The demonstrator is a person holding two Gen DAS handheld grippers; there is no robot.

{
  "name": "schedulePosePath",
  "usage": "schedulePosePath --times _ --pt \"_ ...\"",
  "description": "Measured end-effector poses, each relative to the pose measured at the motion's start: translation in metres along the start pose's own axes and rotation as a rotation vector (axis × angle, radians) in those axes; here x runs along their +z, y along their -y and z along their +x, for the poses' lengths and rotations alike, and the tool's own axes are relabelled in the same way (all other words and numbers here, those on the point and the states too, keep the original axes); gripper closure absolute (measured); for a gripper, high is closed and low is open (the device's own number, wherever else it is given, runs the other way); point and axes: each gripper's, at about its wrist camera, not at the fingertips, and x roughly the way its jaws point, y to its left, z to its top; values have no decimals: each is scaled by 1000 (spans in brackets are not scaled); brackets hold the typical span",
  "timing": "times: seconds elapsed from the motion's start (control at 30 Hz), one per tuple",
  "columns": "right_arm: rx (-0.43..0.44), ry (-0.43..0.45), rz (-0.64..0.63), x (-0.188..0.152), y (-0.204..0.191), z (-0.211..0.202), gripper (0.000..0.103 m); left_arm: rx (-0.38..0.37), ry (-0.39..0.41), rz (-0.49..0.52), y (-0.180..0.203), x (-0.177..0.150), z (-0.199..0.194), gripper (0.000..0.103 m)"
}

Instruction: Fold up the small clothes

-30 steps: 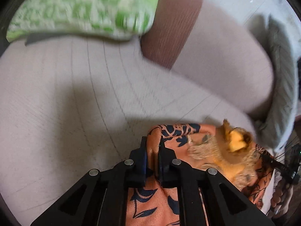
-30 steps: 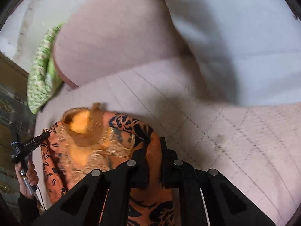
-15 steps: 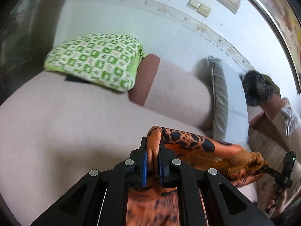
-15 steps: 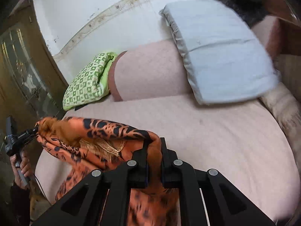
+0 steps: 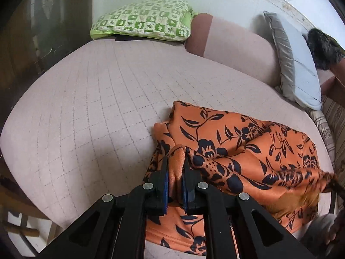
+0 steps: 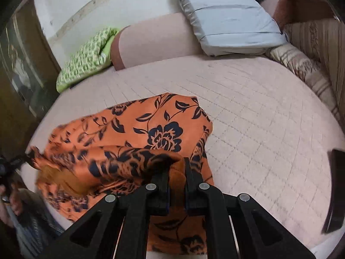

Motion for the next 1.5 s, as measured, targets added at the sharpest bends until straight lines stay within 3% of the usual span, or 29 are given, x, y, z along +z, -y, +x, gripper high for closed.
schedulePosePath --times 0.1,0.23,0.37,0.43,0.5,0.57,0.7,0.93,1.03,1.13,1.2,1.3,1.5 --pt "4 -2 18 -14 0 -8 94 -21 35 -51 -1 -3 -13 94" --pt "-25 -38 20 -14 -1 3 95 39 -19 -26 11 -9 -11 94" --pt "7 35 25 -12 -4 -20 95 30 63 -56 11 -9 -39 93" --pt "-16 32 1 -19 -5 -23 92 86 -1 -55 12 -15 -30 90" --pt "-52 -59 -9 -27 -4 -8 86 117 -137 -40 13 -21 -12 88" --pt "-58 -92 28 -27 1 -5 84 89 -173 -53 12 -25 -13 85" --pt "-13 -12 90 -29 4 -34 61 -22 -116 -145 -4 -29 -41 64" --pt "81 90 202 -23 9 -76 57 -205 -110 -306 -20 -34 -74 58" --pt "136 41 245 -22 7 -68 57 -224 -116 -276 -11 -33 -77 53" --pt "94 -76 284 -29 3 -39 57 -202 -189 -229 5 -37 -49 53" --pt "72 -137 348 -38 4 -24 57 -166 -251 -274 3 -39 -28 55" --pt "107 -156 415 -51 3 -22 57 -205 -272 -354 -9 -43 -19 55" --pt "140 -169 431 -51 1 -27 57 -221 -261 -429 -29 -36 -12 55"
